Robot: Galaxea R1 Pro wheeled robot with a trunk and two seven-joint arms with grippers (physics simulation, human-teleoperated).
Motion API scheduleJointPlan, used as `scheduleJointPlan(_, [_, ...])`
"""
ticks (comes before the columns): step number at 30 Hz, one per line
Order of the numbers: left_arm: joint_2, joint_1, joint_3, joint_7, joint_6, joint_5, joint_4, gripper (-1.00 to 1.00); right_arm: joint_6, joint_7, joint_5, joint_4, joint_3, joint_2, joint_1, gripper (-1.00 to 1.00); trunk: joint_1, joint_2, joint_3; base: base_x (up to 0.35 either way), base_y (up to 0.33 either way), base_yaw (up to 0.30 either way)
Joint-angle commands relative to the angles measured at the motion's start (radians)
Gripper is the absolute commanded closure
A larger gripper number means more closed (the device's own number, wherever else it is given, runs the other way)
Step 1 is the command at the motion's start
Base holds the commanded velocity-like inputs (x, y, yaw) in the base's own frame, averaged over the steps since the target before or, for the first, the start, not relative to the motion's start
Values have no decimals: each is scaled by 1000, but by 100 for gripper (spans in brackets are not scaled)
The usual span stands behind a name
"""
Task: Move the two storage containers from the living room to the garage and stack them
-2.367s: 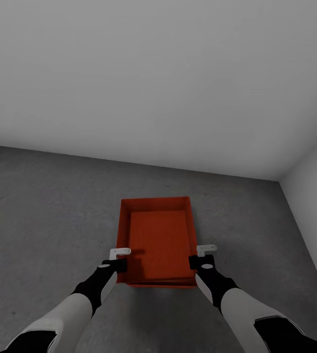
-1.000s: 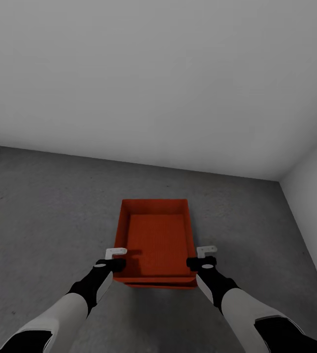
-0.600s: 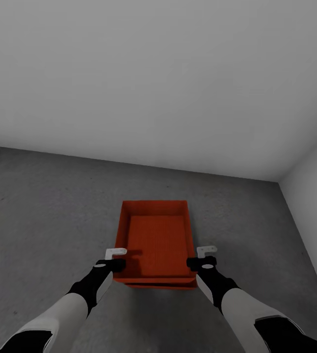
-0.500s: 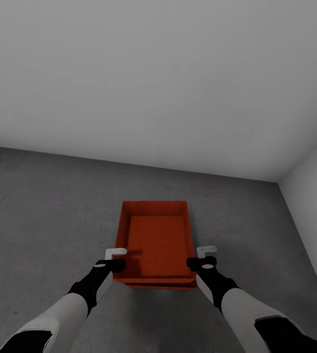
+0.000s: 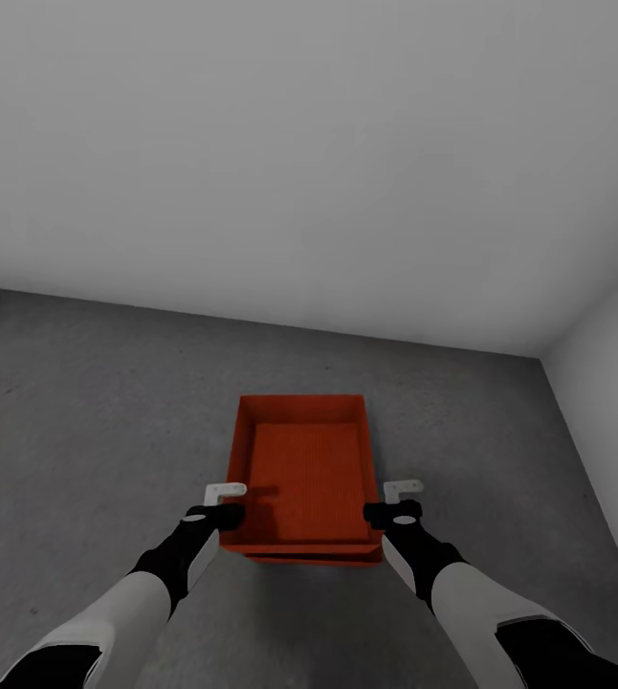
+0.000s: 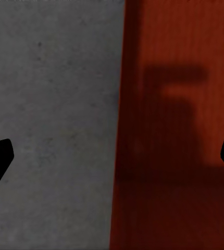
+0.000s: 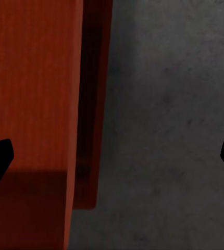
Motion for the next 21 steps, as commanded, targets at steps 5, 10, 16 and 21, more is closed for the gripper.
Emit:
scheduleJointPlan(5, [-1,0,2,2,9,0,-1,-100,6,-6,4,-1,7,0,0,-100,-19,35,15,0,0,0])
scheduleJointPlan(10, [-1,0,1,2,11,0,-1,-100,5,-6,4,-1,7,0,0,-100,-38,70,31,0,0,0])
scheduleJointPlan(16, [-1,0,0,2,5,-1,-1,-100,4,-7,4,-1,7,0,0,-100,-61,112,50,0,0,0])
scheduleJointPlan(21, [-2,0,0,2,6,-2,-1,-100,4,-7,4,-1,6,-1,0,-100,-81,147,65,0,0,0])
